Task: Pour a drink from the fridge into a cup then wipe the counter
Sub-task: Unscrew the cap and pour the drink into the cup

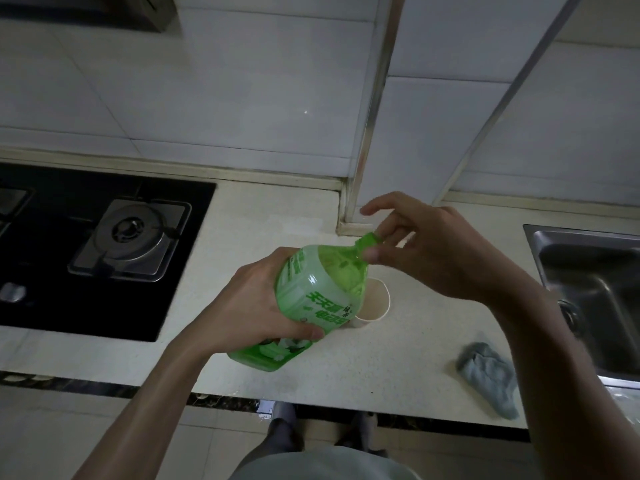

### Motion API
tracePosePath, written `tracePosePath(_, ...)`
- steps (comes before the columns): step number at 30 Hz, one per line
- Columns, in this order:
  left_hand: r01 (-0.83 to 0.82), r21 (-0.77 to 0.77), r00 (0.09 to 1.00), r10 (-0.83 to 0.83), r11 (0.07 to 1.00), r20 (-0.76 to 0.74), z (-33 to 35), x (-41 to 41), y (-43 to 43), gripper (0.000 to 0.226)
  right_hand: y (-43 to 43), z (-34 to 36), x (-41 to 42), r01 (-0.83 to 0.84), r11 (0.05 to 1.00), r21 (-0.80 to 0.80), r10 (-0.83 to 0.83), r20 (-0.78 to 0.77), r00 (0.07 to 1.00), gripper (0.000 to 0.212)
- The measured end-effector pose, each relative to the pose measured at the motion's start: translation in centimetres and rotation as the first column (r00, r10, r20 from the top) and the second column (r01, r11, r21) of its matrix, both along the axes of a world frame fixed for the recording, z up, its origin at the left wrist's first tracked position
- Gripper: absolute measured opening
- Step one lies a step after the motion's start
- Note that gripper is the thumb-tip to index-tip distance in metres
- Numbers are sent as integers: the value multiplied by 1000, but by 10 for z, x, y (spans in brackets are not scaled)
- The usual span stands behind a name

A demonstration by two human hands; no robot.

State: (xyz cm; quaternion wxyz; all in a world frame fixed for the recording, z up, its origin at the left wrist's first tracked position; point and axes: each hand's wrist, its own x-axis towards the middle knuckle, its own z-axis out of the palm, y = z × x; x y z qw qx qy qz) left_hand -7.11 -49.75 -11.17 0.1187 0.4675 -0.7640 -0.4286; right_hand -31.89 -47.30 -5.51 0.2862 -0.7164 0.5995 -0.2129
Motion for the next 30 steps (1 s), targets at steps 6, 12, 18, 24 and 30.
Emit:
tracePosePath(6,31,-13,999,-31,999,-9,0,-7,-2,87,1,-3,1,89,994,-56,-93,-70,993,35)
tracePosePath(12,55,-21,998,-55,998,-2,-1,-13,-3,87,6,-5,-18,-71,997,-34,71,10,997,20)
tracePosePath(18,51,-12,999,-51,999,-4,-2,-16,-4,90,9,-10,-19,-78,997,13,77,69,995,58)
tracePosePath(24,52,-15,999,-52,999,-7,0,-19,-3,92,9,-10,-7,108,992,-68,-107,15,994,56)
tracePosePath(30,46,-27,999,-45,999,6,-2,-19,-2,91,9,-14,-24,-77,993,-87,80,28,996,37)
